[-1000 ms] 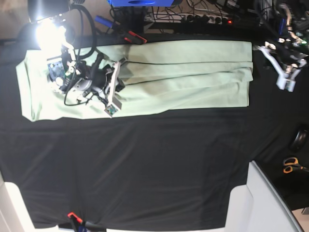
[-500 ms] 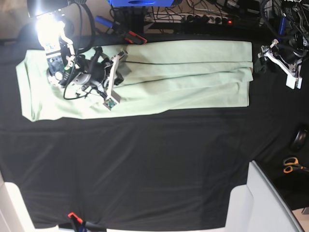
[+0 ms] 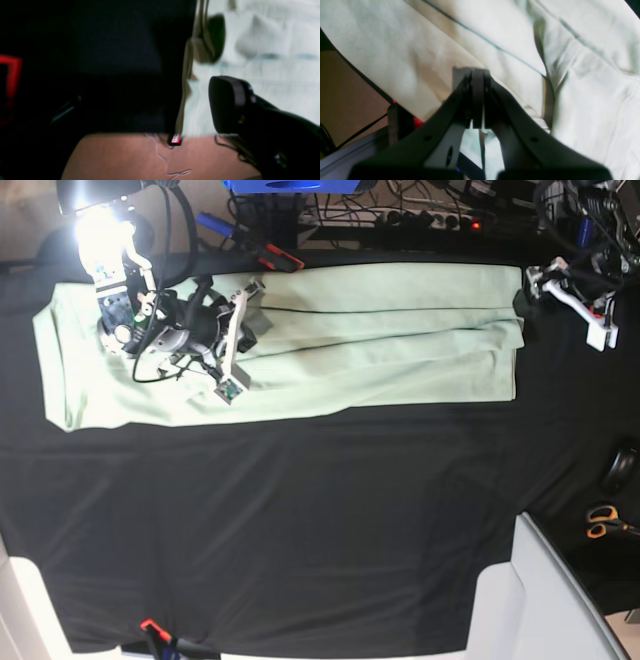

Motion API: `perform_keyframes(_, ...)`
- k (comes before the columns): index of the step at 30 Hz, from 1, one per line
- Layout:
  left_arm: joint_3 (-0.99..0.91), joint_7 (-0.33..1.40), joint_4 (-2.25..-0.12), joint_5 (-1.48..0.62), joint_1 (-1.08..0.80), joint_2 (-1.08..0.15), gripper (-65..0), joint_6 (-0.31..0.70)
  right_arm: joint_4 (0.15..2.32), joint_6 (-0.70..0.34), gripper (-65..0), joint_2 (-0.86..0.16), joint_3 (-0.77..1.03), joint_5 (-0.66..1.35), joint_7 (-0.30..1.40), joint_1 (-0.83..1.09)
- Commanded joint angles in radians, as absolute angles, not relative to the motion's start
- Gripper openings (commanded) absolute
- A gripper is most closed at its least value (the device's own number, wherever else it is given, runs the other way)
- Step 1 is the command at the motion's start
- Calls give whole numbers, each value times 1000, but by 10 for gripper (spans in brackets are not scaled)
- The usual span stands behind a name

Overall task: Fold the T-shirt properly
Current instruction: 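Grasp the hem-end edge with the left gripper and fold it inward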

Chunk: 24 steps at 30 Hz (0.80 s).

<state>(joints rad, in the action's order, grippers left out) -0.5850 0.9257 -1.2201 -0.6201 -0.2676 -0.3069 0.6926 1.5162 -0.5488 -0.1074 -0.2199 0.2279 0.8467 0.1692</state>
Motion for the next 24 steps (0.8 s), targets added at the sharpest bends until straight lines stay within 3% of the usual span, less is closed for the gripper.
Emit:
perform_keyframes(1,-588,914,-1216,-639,-255,-326,-82,698,1534,-553,-650,-108,-217,237,829,159)
perform_keyframes(24,-570,917,-1198,-644,-209,-269,-82,698,1532,-553,-650,-108,-219,237,829,159)
